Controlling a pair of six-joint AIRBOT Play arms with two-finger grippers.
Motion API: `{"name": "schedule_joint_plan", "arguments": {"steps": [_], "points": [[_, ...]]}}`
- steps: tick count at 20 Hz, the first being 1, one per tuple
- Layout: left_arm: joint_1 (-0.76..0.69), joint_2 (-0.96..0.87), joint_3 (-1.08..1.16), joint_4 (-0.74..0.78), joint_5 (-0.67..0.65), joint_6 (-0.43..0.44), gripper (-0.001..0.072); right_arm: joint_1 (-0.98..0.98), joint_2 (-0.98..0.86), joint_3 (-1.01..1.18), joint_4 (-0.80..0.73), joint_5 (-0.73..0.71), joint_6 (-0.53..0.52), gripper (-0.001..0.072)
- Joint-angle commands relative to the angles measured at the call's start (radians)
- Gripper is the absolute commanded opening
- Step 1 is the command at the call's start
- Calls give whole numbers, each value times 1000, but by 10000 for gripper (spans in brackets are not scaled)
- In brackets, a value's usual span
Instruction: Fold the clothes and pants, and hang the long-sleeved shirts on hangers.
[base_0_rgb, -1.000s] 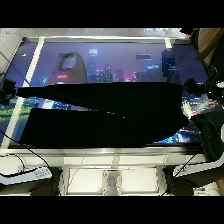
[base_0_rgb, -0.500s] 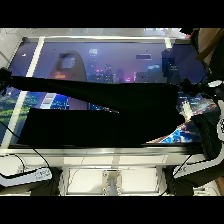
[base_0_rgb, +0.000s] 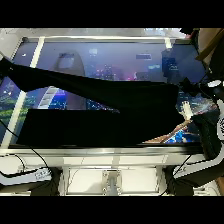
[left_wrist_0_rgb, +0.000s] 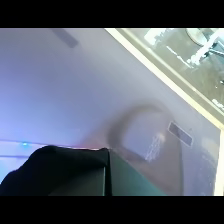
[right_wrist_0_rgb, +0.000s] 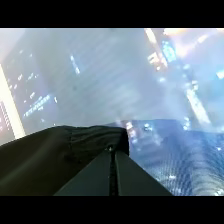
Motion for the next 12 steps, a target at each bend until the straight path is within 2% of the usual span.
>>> {"name": "schedule_joint_plan", "arguments": {"steps": [1, 3, 6, 8, 9, 10, 11, 12], "points": [[-14, -66, 91, 27, -109, 33, 3, 1, 0, 1, -1, 2, 2, 19], [-4, -122, 92, 134, -227, -6, 2, 1, 0, 1, -20, 20, 2, 19], [21, -197, 92, 350, -436, -184, 2, 1, 0, 1, -60, 69, 2, 19], [23, -215, 92, 444, -559, -209, 13, 1, 0, 1, -66, 113, 1, 30], [23, -216, 92, 488, -615, -209, 22, 1, 0, 1, -66, 139, 0, 87], [23, -215, 92, 543, -669, -209, 138, -1, 2, 2, -68, 173, 0, 154], [27, -212, 92, 606, -718, -217, 485, -5, 8, 2, -71, 208, -4, 155], [35, -207, 92, 665, -750, -267, 689, -12, 17, 2, -78, 239, -8, 165]]}}
